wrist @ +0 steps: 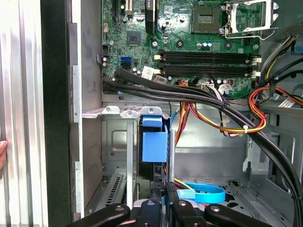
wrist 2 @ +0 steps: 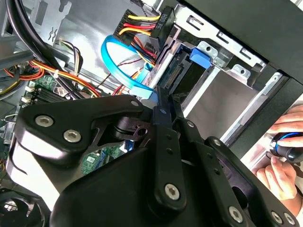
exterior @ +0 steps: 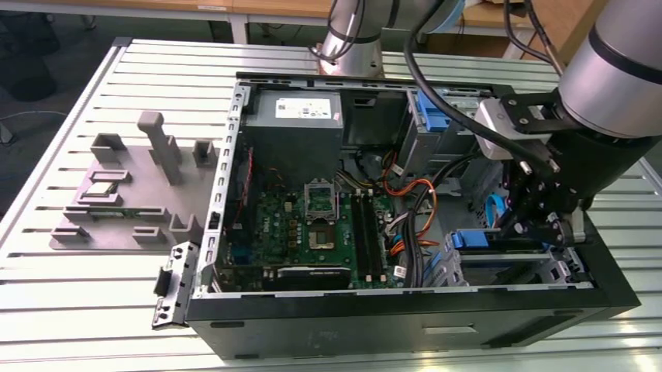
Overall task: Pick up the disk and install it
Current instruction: 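Insert the first disk wire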
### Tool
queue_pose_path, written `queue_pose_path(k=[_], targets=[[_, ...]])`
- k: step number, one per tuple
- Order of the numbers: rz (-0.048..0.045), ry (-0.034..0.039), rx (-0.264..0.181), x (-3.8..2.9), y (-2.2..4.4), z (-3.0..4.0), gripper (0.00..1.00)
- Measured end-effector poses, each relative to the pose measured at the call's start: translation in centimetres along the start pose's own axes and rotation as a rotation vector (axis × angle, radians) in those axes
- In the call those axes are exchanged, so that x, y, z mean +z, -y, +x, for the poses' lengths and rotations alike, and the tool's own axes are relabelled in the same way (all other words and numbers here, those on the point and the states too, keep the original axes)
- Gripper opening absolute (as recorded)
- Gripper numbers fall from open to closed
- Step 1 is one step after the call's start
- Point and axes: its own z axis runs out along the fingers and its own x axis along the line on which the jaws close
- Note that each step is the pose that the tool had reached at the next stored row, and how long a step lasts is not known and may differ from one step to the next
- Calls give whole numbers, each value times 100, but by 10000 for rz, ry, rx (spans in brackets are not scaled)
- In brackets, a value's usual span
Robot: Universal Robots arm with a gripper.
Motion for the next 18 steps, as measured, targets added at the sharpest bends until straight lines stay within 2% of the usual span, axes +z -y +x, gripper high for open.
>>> queue_pose_path(k=[3, 18], targets=[[0, -1, 0, 26, -2, 0, 16], [0, 4, 1, 51, -5, 0, 17]])
